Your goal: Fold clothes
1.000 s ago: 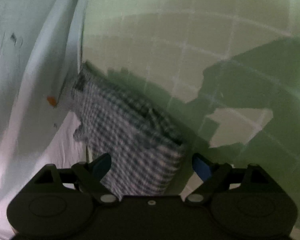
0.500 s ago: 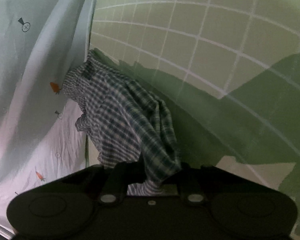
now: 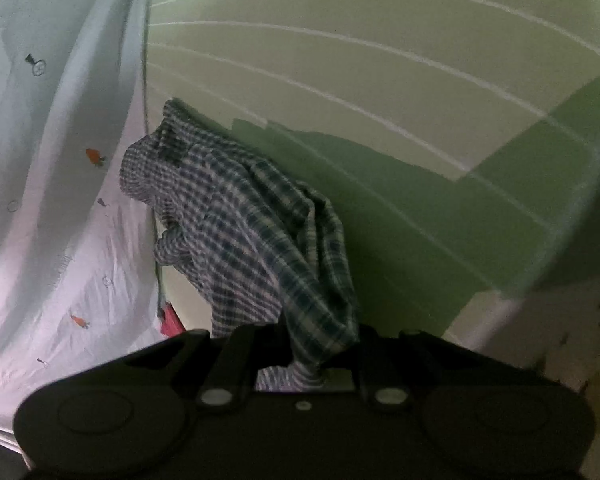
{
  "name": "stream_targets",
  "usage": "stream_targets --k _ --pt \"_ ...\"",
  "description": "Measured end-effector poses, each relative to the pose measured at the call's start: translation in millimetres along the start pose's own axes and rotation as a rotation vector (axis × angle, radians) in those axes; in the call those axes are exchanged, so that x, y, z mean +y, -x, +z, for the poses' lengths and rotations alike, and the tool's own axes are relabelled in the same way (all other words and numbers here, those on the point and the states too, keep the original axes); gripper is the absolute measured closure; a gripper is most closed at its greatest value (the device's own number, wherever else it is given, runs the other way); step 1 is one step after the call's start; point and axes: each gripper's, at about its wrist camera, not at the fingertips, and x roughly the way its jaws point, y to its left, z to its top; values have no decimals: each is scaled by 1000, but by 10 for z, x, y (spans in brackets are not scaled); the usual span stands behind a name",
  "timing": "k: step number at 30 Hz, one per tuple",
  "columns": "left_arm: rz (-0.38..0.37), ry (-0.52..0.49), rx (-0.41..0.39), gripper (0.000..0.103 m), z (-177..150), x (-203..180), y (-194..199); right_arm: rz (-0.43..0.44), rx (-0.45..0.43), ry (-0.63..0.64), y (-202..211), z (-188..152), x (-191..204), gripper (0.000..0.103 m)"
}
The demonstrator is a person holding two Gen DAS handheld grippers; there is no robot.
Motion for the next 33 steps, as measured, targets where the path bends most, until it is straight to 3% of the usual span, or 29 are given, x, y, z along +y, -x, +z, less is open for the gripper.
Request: stream_targets --k 5,14,24,31,33 --pt "10 137 58 88 -38 -34 112 -18 39 -72 186 -48 -10 93" --pt "4 265 101 87 89 -568 182 12 60 -263 281 21 400 90" --pt "-85 233 116 84 405 -1423 -57 87 76 -248 155 357 1116 85" --pt "-132 210 103 84 870 -2053 -363 114 75 -183 -478 820 1813 85" --pt "-157 165 104 80 1073 -2285 -503 129 90 -163 -719 994 1986 80"
